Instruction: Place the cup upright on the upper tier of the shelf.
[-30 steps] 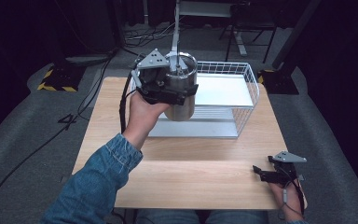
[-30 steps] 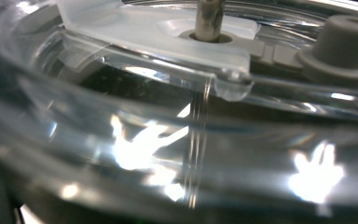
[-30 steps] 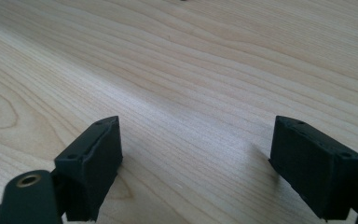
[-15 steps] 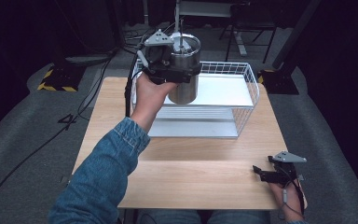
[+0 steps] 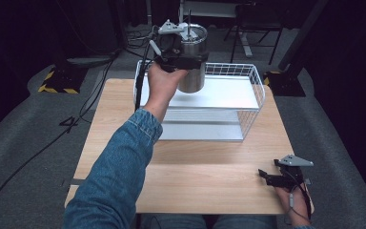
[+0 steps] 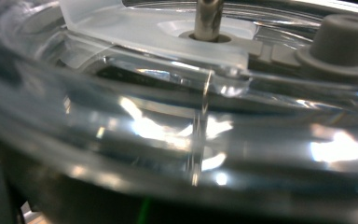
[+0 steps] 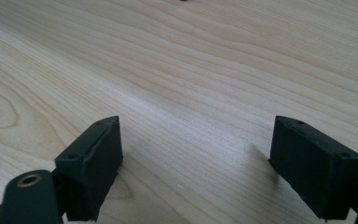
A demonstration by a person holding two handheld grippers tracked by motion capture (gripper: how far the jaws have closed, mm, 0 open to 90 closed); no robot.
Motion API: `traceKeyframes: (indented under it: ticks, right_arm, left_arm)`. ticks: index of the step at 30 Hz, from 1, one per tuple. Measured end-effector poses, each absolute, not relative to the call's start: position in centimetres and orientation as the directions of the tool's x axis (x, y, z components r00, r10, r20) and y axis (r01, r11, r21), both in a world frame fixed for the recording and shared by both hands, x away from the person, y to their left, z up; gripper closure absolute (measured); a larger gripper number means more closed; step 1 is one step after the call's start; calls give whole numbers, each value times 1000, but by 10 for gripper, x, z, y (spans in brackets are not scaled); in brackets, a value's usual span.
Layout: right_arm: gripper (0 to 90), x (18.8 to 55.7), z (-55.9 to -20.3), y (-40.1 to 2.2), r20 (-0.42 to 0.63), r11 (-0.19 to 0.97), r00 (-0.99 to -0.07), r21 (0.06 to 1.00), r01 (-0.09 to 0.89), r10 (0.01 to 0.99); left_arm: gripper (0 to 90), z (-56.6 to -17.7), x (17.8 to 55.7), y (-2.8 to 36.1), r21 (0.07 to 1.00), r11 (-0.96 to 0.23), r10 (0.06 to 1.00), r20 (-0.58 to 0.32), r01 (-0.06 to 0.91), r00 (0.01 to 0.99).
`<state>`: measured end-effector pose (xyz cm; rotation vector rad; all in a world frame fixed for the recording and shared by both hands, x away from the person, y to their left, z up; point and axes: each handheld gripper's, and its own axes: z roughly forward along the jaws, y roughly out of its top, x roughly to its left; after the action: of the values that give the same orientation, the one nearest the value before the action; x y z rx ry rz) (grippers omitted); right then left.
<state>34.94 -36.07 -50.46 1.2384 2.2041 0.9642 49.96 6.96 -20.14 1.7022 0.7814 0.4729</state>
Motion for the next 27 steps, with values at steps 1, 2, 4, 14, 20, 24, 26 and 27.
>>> traceKeyframes:
  ticks: [1,2,4,14,20,24,26,27]
  right_arm:
    - [175,349,-505,-361,-36,360,-508,747,558,861]
    - [175,349,-505,-361,-36,360,-508,747,558,861]
    - [176,349,-505,-360,-37,360,-507,749,556,861]
    - [179,349,-505,-360,-41,364,-510,750,553,859]
    - [180,348,-505,-360,-44,365,-510,751,551,859]
    - [181,348,-505,-360,-49,369,-511,752,547,858]
    - [181,348,-505,-360,-49,369,-511,752,547,858]
    - [181,348,-505,-360,-49,369,-512,752,547,858]
  left_arm:
    - [36,-205,505,67,958,-134,716,-83,253,693]
    - [36,-205,505,67,958,-134,716,-83,253,693]
    - [36,-208,509,65,958,-135,720,-79,252,689]
    - [36,-227,530,59,947,-135,752,-95,293,652]
    - [35,-236,536,54,936,-155,761,-91,317,642]
    - [36,-240,538,52,932,-171,763,-81,321,642]
    - [36,-241,538,51,930,-175,763,-80,323,642]
    - [36,-242,538,51,929,-175,764,-80,325,640]
